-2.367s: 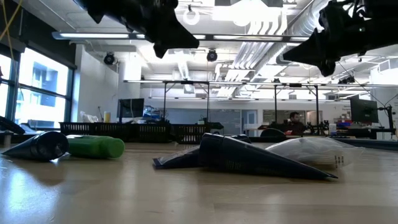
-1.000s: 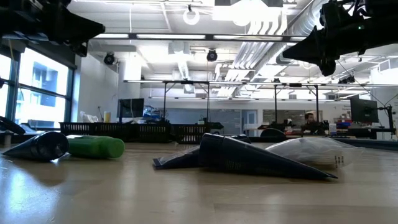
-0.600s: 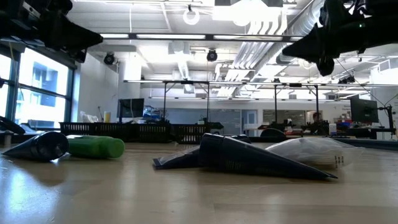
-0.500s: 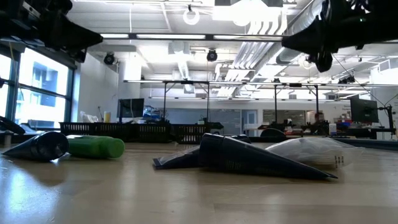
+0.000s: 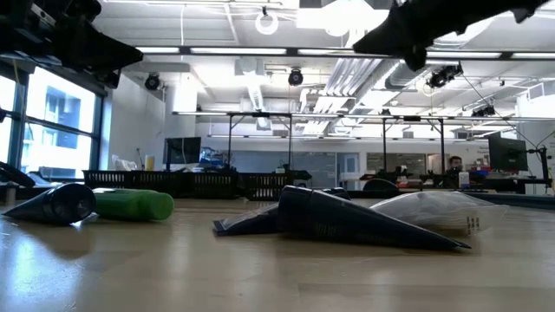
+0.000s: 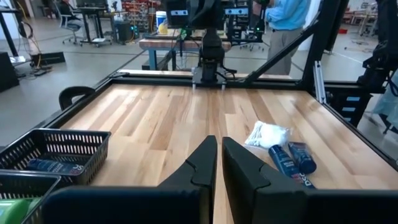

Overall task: Pick & Place Travel size toiletries
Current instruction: Put the shave cream into the right black bin

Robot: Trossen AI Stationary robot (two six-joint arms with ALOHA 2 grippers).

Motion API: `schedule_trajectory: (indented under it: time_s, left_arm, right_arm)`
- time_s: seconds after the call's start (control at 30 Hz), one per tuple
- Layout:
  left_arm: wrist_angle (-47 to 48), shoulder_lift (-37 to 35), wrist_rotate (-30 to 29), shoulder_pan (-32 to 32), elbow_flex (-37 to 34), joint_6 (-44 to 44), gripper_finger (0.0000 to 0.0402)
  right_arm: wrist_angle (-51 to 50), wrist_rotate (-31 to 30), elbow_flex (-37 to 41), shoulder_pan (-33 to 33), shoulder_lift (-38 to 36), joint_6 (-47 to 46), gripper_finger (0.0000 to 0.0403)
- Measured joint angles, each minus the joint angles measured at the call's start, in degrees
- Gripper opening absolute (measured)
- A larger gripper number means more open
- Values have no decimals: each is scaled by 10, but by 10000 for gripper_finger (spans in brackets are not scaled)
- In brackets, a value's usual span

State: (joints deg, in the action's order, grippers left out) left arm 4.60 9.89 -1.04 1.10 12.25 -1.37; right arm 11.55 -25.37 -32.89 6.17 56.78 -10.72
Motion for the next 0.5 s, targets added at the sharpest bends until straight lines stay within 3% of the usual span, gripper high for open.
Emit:
schedule_trajectory:
  time_s: [0.27,0.5]
  left_arm:
    - [-1,0,0,0,0,0,22]
    - [-1,0,0,0,0,0,22]
  right_arm:
    - [-117,41,-91,0,103,-42,2]
    - [-122,118,-125,2,164,-68,2]
